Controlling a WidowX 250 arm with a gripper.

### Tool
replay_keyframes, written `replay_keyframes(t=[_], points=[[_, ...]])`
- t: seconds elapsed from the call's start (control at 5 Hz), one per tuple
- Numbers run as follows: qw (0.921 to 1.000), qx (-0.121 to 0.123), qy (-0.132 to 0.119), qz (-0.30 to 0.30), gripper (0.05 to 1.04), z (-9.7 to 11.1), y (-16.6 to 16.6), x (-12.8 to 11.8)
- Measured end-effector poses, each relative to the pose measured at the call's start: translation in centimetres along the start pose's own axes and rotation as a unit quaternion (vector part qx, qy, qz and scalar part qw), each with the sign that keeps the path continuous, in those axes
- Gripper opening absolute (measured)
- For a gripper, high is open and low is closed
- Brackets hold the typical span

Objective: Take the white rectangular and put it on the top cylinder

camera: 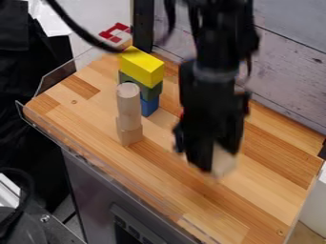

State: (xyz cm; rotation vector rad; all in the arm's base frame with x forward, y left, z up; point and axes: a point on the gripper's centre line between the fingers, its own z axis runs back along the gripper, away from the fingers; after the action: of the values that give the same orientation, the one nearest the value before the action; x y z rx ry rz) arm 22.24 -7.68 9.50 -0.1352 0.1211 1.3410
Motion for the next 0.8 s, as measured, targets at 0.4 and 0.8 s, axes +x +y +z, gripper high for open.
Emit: replay_keyframes(t=[0.4,0.8], points=[[0.9993,-0.019,-0.025,0.019,0.548,7.6,1.7,2.1],[0.9985,-0.032,0.011,0.043,0.548,7.2,3.4,6.5]])
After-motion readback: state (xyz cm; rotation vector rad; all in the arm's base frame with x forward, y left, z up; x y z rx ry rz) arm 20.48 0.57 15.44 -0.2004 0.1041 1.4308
